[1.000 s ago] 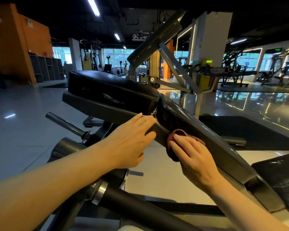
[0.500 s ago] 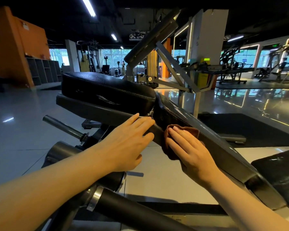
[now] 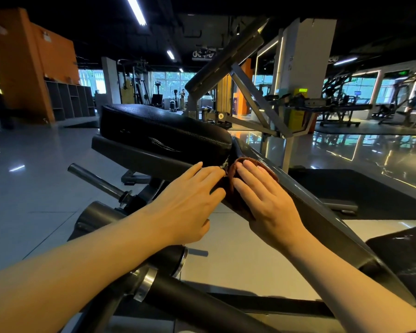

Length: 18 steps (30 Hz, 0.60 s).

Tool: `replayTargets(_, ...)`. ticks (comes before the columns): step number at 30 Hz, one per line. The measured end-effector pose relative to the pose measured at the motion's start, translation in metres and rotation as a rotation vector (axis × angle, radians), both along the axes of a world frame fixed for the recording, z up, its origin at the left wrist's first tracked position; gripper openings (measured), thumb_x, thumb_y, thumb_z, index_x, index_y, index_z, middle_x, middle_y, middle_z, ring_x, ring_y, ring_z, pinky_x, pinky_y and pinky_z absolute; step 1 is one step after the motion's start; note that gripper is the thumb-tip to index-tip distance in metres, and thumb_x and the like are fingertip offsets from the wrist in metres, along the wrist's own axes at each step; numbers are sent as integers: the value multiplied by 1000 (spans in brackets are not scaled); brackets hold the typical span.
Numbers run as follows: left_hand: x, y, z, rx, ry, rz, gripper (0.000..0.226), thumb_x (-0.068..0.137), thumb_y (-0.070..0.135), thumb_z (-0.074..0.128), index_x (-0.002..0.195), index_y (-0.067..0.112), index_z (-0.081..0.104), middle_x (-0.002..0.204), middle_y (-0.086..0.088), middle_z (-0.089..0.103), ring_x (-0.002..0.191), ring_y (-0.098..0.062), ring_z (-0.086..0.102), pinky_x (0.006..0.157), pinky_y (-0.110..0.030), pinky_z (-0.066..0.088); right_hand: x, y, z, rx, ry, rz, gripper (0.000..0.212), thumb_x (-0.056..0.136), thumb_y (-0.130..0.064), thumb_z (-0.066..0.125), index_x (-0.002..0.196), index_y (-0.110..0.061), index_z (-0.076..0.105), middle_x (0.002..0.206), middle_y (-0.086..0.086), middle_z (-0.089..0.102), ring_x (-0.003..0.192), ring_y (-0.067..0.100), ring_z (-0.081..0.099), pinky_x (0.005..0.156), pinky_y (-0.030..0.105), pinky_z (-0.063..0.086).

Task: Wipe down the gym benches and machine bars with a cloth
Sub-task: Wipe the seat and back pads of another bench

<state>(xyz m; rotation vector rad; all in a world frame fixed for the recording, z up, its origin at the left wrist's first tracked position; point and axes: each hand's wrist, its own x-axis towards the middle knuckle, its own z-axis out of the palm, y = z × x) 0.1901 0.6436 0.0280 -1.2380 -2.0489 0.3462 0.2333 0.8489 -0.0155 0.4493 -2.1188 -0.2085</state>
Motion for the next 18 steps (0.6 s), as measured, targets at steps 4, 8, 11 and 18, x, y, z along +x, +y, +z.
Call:
replayTargets(4, 4, -2, -2, -17, -11, 2, 50, 75, 40, 73, 117, 15, 62, 138, -14, 49, 134, -30, 41, 113, -44, 18, 5, 3, -2, 23, -58, -24, 66, 74, -9, 80, 135, -8, 53, 147, 13, 46, 141, 29, 35, 114, 45, 32)
replayTargets(8, 8, -3, 2, -28, -30, 3, 45, 75, 39, 72, 114, 17, 61, 138, -12, 48, 134, -28, 41, 114, -44, 19, 16, 7, -20, 128, -115, 7, 75, 62, -1, 83, 130, -8, 53, 138, 14, 55, 131, 30, 49, 106, 43, 40)
replayTargets(11, 6, -2, 1, 3, -42, -4, 49, 84, 38, 63, 127, 16, 53, 146, -10, 38, 140, -26, 29, 117, -42, 11, 19, 8, -25, 208, -8, 67, 62, 71, -3, 74, 128, -8, 48, 132, 16, 59, 126, 31, 52, 103, 41, 42)
replayTargets(18, 4, -1, 2, -5, -52, 17, 49, 76, 38, 71, 117, 12, 61, 130, -11, 55, 126, -27, 48, 112, -42, 24, -7, -9, 5, 24, 10, -9, 63, 82, -10, 73, 140, -6, 48, 147, 15, 45, 142, 29, 34, 118, 44, 26)
